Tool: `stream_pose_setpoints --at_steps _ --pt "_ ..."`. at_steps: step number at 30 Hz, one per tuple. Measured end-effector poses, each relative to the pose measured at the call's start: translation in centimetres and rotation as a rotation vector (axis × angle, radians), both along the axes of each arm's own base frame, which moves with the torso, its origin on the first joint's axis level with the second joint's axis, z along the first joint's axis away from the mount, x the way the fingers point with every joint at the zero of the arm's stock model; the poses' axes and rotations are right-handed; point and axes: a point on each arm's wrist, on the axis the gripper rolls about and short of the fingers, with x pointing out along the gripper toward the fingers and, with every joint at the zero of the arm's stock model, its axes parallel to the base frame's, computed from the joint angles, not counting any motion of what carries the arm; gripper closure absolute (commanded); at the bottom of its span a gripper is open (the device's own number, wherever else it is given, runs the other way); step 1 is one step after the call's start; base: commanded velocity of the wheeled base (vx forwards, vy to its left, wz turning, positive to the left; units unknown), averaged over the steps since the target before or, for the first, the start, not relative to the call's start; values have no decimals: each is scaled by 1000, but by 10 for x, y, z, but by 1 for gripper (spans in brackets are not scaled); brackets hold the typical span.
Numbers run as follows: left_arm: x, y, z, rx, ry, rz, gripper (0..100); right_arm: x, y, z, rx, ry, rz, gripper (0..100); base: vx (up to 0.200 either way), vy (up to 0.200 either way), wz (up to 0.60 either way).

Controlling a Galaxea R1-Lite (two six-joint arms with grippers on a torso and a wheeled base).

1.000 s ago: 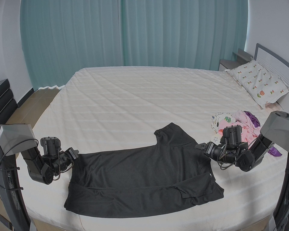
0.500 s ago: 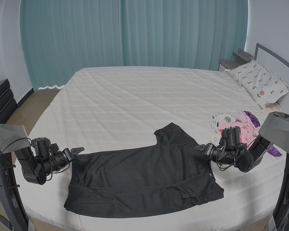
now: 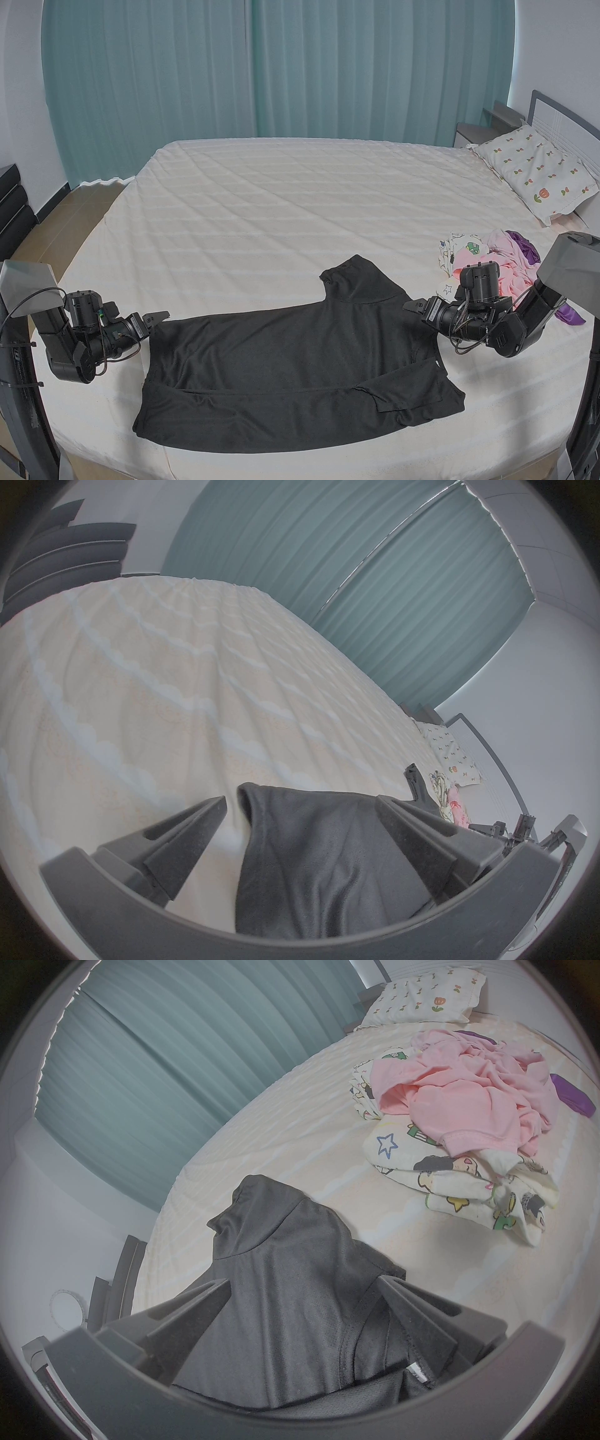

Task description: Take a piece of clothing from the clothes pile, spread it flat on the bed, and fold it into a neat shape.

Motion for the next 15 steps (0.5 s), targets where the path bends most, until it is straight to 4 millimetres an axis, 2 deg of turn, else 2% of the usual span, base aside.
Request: stream_pose_setpoints --at_steps 15 --pt "5 -10 -16 5 39 -23 0 2 2 -6 -5 10 0 0 0 0 0"
